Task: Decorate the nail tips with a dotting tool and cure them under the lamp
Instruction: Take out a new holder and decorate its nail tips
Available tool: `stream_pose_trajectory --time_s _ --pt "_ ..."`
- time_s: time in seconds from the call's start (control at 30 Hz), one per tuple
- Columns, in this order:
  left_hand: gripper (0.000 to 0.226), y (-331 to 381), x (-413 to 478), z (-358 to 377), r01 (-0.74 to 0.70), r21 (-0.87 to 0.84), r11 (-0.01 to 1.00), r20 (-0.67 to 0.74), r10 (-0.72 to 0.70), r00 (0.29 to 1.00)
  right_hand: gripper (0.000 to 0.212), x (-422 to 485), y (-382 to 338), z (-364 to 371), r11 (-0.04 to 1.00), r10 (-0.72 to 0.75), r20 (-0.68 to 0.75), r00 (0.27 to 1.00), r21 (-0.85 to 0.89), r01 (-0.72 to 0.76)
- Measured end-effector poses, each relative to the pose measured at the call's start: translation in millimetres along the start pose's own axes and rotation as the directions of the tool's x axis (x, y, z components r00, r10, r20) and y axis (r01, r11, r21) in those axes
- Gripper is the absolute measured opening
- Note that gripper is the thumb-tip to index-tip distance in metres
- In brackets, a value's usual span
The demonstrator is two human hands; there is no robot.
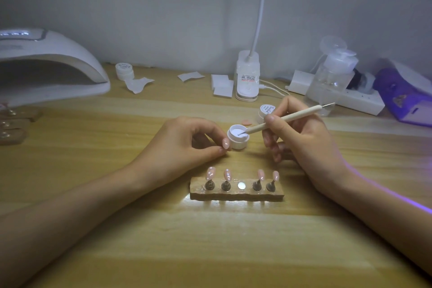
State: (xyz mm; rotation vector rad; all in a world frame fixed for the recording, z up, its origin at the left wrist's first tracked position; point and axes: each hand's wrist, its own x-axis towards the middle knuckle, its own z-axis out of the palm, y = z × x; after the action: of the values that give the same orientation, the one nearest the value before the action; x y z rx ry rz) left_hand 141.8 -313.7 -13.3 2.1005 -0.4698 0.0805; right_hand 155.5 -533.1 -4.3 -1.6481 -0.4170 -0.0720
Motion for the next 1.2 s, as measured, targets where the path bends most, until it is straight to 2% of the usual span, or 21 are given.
stream_pose_trajectory --time_s 0.23,0.5,0.63,0.83,1.2 --pt "0.008 0.9 -0.2 2.1 -0.025 -0.018 1.000 -0.014 0.025 1.000 0.022 4.5 2.2 4.2 1.000 0.016 0.021 1.000 -0.009 -0.016" --pt "0.021 1.7 0.3 -0.2 -0.042 -0.004 0.999 0.005 0.042 0.999 0.022 3.3 1.6 4.6 1.000 0.016 0.019 1.000 0.009 -0.017" --pt "0.018 2.4 0.1 0.0 -0.040 -0.018 0.999 0.008 0.040 0.999 0.020 0.9 0.8 2.5 0.999 -0.020 -0.019 1.000 0.033 0.020" --pt "0.019 2.5 0.3 -0.2 -0.045 0.012 0.999 0.024 0.045 0.999 0.019 0.6 0.4 0.3 0.986 -0.147 -0.057 0.988 0.073 0.151" --pt "0.017 1.8 0.6 0.9 -0.062 -0.006 0.998 0.026 0.062 0.998 0.021 -0.3 -1.7 1.5 0.982 -0.149 -0.086 0.985 0.102 0.157"
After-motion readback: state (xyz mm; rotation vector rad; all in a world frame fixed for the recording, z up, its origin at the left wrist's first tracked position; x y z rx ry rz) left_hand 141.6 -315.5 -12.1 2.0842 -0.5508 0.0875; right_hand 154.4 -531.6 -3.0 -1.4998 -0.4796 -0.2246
